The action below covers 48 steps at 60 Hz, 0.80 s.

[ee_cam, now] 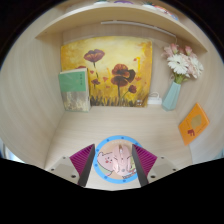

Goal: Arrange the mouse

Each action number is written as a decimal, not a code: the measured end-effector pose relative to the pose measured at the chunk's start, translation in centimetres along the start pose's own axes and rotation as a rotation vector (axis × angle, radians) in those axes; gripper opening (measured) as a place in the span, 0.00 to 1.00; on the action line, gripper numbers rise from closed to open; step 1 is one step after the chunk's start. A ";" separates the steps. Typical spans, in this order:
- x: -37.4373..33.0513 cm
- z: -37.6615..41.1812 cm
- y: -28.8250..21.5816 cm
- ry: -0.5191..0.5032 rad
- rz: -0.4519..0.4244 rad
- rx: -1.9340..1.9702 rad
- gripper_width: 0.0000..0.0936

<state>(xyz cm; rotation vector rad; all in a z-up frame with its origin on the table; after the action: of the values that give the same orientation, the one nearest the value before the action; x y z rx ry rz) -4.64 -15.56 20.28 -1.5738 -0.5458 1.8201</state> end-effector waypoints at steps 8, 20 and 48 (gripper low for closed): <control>-4.8 1.0 -1.5 -0.013 -0.087 0.011 0.78; -9.4 1.1 -1.3 -0.015 -0.148 0.031 0.77; -12.7 0.7 2.5 0.034 -0.111 -0.048 0.78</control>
<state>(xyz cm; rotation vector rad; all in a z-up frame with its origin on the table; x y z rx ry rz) -5.16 -26.27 27.62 -1.5710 -0.6527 1.7066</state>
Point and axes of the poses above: the point between the fingertips, and its own axes, seen from behind it with the camera up: z to the left, y down, x forward, the way the camera looks, the point moved 9 cm from there along -x, backward, against the way the camera looks, and after that the axes turned 14 degrees about x, right-handed, at the moved point
